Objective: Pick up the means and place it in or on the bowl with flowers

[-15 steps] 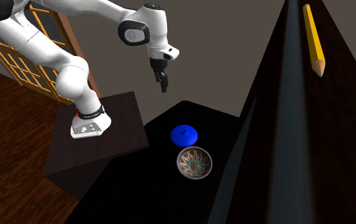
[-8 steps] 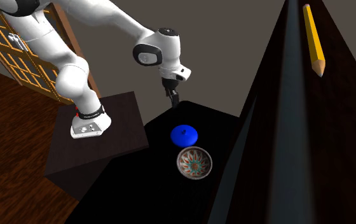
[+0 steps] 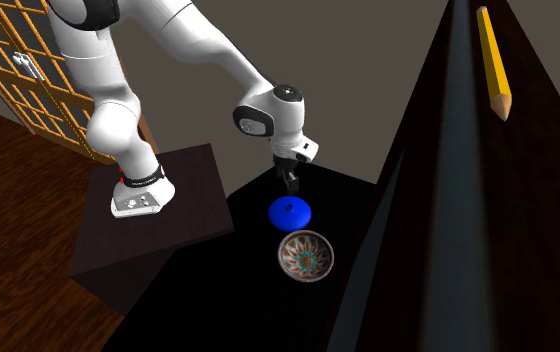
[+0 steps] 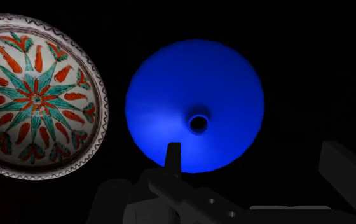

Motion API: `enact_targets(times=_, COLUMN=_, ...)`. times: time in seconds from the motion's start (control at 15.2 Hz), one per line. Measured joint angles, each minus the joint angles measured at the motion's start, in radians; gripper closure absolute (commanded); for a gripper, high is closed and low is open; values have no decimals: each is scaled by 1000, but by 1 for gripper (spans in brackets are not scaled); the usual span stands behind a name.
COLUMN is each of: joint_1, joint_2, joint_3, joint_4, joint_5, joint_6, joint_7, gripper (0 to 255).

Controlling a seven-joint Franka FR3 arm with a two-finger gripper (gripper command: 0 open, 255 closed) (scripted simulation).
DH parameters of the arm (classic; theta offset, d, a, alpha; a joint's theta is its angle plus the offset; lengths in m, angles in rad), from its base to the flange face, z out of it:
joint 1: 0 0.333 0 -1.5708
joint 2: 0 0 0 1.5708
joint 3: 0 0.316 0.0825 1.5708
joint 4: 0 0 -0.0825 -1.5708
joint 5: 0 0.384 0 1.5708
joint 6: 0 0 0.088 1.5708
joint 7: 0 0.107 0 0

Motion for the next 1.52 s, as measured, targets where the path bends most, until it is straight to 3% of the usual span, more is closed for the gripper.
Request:
enact_targets(times=0.13, joint_1=-21, joint_2=96, joint_3=10, joint_4=51, joint_5=70, joint_6=32, joint_7=-63, gripper=0)
enact_targets(times=0.33, joint_1=-45, joint_2=160, joint_3=21, joint_4=82, joint_5=116, joint_6=56, joint_7=-110, gripper=0)
enact_targets(times=0.73, joint_1=-62, joint_2=234, joint_3=51, joint_4=89, joint_5=171, joint_6=118, joint_7=-148, gripper=0)
enact_targets(times=1.12, joint_1=-65, joint_2=242, joint_3=54, joint_4=89, joint_5=177, joint_6=126, joint_7=-154, gripper=0)
enact_targets(times=1.19, joint_1=-65, joint_2=242, joint_3=54, joint_4=89, joint_5=177, joint_6=126, joint_7=-154, gripper=255)
enact_targets(times=1.52, joint_1=-65, joint_2=242, joint_3=54, joint_4=89, joint_5=177, joint_6=126, joint_7=-154, gripper=255)
